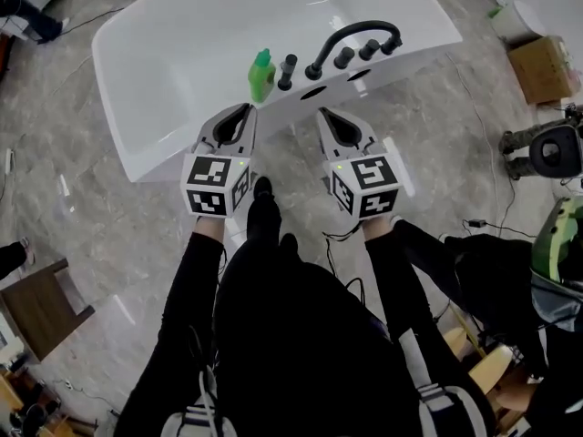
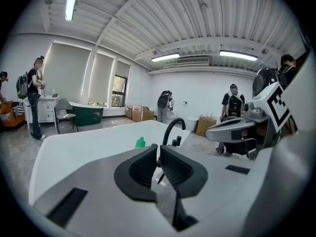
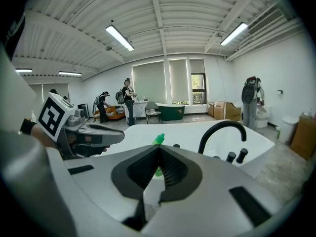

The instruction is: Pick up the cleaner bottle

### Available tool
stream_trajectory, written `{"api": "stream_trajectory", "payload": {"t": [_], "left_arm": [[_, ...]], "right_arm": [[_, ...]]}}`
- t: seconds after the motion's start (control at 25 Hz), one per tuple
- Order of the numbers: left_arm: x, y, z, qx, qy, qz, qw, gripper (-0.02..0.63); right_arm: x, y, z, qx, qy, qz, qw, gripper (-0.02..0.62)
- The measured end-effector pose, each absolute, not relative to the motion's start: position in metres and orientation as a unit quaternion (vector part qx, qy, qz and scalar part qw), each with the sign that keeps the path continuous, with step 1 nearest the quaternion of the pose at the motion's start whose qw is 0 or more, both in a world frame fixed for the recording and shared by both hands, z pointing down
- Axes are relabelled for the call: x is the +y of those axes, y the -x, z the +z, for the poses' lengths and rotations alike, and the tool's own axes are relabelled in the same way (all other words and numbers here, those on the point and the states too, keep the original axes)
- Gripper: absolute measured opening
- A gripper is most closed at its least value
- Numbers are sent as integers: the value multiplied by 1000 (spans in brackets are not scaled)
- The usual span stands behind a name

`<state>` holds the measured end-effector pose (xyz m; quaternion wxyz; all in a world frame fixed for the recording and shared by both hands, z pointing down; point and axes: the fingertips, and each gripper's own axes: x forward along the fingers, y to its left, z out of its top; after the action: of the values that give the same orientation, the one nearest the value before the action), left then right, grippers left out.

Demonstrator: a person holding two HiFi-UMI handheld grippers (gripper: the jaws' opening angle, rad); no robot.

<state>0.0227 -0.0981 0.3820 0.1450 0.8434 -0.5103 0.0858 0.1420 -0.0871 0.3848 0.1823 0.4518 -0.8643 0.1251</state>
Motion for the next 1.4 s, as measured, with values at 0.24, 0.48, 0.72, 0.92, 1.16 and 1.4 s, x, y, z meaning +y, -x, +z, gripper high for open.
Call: {"api": "stream_trajectory", "payload": {"t": [0.24, 0.48, 0.72, 0.92, 1.16, 1.4], "left_arm": [[-131, -17, 410, -504, -843, 107, 156, 71], [-158, -20, 430, -507, -837, 132, 157, 198], [-178, -19, 462, -508, -830, 162, 164, 267], [-192, -20, 490, -499, -829, 183, 174, 275], [-204, -24, 514, -487, -830, 203, 183, 275], [-211, -27, 540, -477, -829, 220, 189, 275]], "right_arm": [[-136, -127, 393, -862, -455, 114, 192, 2], [-171, -123, 391, -860, -459, 106, 197, 2], [-190, -116, 396, -858, -459, 101, 205, 2], [-204, -112, 406, -857, -458, 101, 214, 2], [-219, -114, 420, -852, -460, 107, 227, 2], [-231, -113, 427, -850, -460, 108, 234, 2]]}}
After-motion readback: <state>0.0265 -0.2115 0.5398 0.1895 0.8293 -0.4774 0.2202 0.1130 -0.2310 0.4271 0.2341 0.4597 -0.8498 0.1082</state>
